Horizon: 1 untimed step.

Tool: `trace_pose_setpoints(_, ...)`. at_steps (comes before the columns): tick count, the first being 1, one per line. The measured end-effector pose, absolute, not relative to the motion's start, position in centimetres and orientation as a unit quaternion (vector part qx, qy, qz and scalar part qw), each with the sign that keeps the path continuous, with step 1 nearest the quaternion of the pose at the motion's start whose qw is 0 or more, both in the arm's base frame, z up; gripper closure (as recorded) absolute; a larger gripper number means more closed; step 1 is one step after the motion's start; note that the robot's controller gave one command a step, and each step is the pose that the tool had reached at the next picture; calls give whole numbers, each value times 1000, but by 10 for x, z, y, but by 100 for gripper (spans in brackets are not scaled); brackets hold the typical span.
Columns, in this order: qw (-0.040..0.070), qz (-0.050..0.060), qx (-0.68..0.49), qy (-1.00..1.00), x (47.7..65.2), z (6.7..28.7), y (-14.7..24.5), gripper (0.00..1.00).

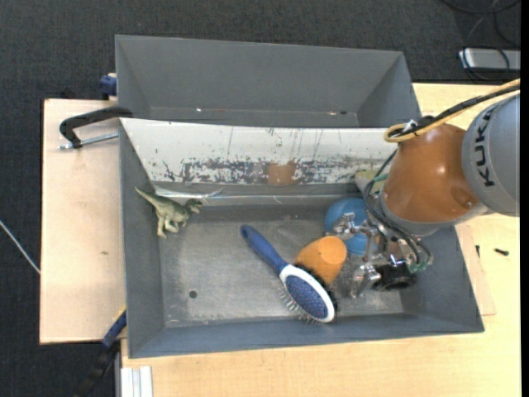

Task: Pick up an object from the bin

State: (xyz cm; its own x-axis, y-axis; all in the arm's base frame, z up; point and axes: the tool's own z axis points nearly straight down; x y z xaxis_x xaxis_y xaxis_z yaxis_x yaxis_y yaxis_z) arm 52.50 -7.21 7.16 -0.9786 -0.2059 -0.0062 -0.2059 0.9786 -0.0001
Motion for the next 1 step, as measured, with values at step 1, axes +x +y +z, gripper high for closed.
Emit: trace_pose_setpoints(1,5,1,-8,1000,574,77,-33,0)
